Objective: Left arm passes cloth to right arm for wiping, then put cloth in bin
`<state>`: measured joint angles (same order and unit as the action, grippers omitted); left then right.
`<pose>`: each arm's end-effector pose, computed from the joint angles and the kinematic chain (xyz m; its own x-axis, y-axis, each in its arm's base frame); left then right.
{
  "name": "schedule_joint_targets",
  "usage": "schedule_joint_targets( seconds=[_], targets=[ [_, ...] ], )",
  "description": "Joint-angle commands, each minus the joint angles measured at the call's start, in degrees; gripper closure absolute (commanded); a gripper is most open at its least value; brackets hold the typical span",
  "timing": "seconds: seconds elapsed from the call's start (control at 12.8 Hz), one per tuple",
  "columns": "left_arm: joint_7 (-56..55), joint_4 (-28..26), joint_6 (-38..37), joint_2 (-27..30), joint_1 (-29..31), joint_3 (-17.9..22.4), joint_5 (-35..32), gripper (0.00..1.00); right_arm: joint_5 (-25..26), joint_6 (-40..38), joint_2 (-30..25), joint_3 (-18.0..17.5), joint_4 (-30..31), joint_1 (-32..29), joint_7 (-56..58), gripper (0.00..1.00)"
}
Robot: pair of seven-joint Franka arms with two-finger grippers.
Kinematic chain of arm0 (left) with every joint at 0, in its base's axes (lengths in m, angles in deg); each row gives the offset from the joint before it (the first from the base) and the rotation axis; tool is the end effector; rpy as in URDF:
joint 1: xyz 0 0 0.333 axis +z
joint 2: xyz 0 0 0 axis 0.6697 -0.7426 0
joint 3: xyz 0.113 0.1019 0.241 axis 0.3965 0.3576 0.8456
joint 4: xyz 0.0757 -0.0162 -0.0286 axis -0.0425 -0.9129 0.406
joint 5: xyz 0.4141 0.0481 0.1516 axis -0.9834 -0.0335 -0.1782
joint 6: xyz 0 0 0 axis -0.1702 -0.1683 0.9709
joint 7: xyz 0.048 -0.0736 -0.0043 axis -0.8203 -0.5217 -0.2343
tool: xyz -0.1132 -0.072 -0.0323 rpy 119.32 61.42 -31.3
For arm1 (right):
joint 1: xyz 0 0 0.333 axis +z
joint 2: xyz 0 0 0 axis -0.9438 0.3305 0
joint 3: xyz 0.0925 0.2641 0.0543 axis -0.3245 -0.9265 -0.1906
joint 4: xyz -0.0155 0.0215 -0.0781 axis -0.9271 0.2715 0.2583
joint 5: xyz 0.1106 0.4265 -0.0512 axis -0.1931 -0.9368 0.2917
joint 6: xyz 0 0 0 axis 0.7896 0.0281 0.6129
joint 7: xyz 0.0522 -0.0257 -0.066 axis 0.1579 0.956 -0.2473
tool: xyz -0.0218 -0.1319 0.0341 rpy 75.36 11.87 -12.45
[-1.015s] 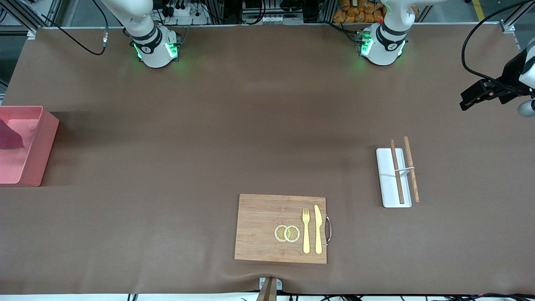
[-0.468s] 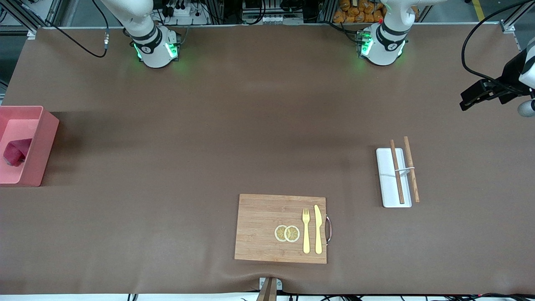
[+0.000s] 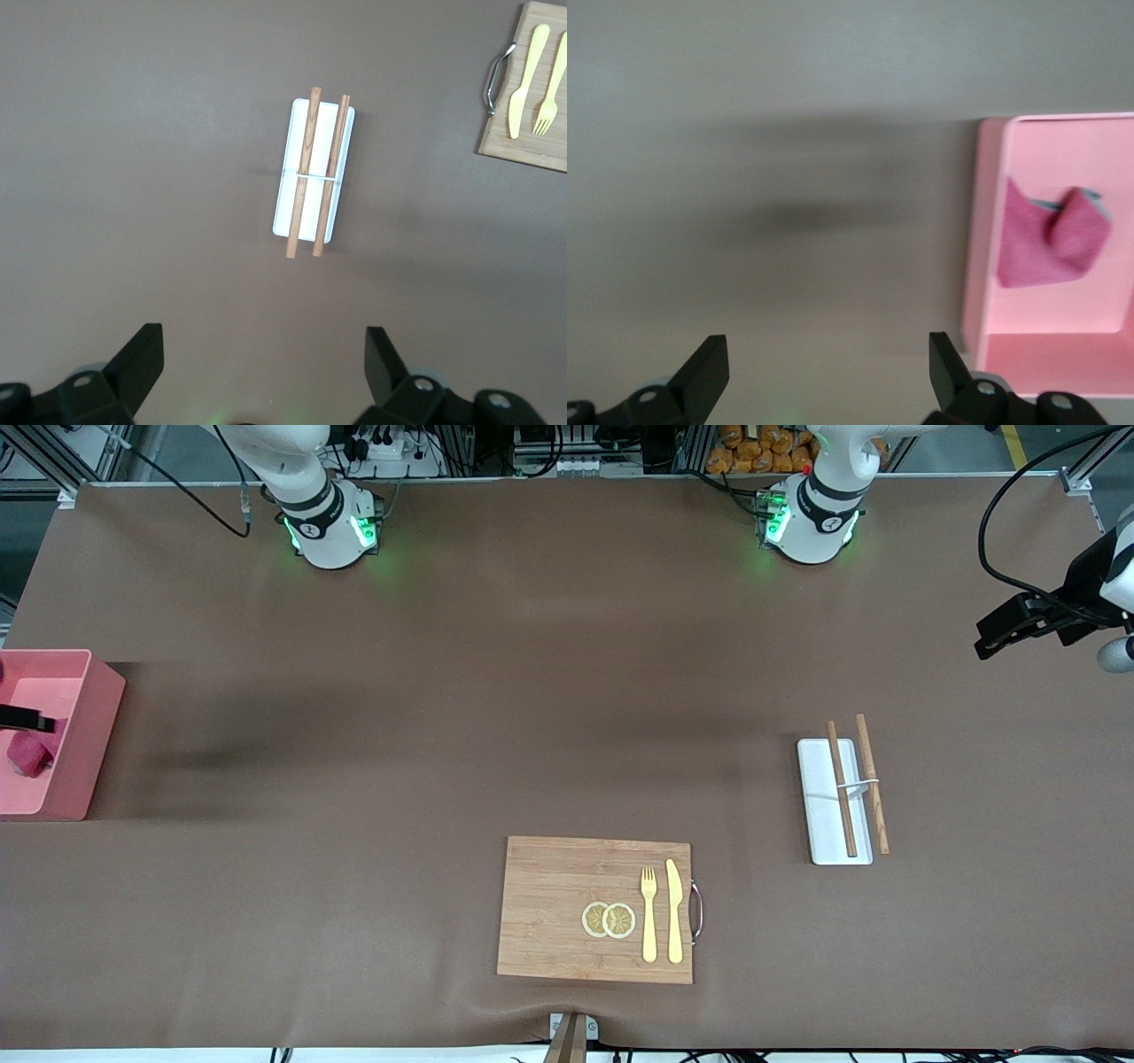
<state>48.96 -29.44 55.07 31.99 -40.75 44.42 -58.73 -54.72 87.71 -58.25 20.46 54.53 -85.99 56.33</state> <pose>0.5977 -0.0333 0.5894 0.9873 0.1589 -0.0094 0.1583 -0.9863 -0.0454 0.6339 -0.2327 0.3896 0.9728 -0.0384 -0.2285 -0.0454 -0.9986 -0.0254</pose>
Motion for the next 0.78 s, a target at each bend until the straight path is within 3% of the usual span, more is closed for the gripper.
schedule_joint_targets(
  seconds=[0.0, 0.23, 0.55, 0.7],
  targets=[
    [0.7, -0.1, 0.1, 0.6, 0.1, -0.1, -0.5, 0.0, -0.2, -3.2, -4.2, 0.7, 1.3, 8.8, -9.8, 0.0],
    [0.7, -0.1, 0.1, 0.6, 0.0, -0.1, -0.5, 0.0, -0.2, -7.0, -9.8, 0.7, 1.7, 14.5, -15.5, 0.0],
    [1.0, -0.1, 0.1, 0.6, 0.2, -0.1, -0.5, 0.0, -0.5, -7.3, -18.6, 0.0, 5.3, 16.7, -18.5, 0.0],
    [1.0, -0.1, 0.1, 0.7, 0.3, -0.1, -0.5, 0.0, -1.6, -8.3, -21.4, -6.3, 5.2, 12.5, -21.7, 0.0]
  ],
)
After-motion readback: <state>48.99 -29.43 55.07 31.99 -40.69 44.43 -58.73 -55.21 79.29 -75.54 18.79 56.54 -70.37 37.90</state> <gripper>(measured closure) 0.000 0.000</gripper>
